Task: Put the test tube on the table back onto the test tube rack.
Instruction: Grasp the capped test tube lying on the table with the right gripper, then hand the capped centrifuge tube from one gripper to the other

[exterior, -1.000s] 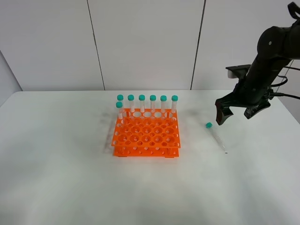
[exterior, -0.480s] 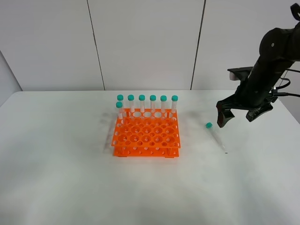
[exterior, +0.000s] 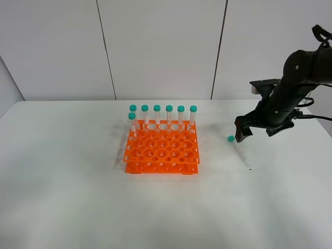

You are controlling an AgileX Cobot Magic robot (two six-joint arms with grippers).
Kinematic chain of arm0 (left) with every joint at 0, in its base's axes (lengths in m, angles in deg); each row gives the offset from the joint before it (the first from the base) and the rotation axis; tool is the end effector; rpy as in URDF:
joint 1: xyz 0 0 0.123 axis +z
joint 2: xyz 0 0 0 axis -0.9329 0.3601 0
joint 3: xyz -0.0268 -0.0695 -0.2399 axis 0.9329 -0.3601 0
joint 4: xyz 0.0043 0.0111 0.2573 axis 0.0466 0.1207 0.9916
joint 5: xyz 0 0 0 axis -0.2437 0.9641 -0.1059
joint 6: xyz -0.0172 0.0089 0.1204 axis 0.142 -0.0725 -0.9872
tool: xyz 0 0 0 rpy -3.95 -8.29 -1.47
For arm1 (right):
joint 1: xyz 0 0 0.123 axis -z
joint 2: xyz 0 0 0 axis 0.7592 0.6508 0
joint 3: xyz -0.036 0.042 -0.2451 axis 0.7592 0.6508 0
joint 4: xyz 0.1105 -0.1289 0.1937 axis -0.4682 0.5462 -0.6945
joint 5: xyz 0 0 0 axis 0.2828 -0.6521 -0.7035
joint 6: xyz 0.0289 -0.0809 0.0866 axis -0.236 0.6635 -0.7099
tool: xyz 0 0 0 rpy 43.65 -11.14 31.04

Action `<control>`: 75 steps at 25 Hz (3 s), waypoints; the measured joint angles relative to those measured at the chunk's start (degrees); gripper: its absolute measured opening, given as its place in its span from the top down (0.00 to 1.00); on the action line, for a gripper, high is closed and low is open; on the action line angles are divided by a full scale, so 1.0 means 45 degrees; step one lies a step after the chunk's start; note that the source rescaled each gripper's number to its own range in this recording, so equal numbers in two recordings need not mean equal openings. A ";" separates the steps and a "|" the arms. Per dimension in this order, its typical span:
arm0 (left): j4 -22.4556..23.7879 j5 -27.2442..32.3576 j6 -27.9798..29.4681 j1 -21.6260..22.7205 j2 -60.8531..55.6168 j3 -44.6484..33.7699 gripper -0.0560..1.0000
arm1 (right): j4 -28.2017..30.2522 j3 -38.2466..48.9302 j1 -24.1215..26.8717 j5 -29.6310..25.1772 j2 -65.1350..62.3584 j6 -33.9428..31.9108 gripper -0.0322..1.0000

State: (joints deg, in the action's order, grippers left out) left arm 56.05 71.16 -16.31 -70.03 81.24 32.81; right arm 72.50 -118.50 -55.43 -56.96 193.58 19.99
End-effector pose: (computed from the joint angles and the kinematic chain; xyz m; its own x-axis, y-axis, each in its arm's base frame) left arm 0.0617 0.0008 0.2686 -0.4358 0.0184 -0.8999 0.0089 0.9998 0.0161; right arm 0.3749 0.0474 0.1177 -0.9437 -0.1486 -0.2957 -0.1694 0.9845 0.0458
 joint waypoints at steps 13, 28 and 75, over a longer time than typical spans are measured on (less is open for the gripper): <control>0.0000 0.0000 0.0000 0.0000 0.0000 0.0000 0.00 | -0.0098 -0.0245 0.0000 0.1183 0.2427 0.0357 0.00; 0.0000 0.0000 0.0000 0.0000 0.0000 0.0000 0.00 | -0.0190 -0.0259 0.0000 0.1131 0.2956 0.0463 0.97; -0.1397 -0.1117 0.0000 0.0000 0.1340 0.0820 0.00 | -0.6779 -0.0176 -0.4964 -0.3760 -0.2947 0.9805 0.93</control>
State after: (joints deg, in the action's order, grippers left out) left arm 49.77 66.13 -16.31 -70.03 87.26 36.50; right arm 42.00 -119.29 -77.76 -73.88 180.32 64.11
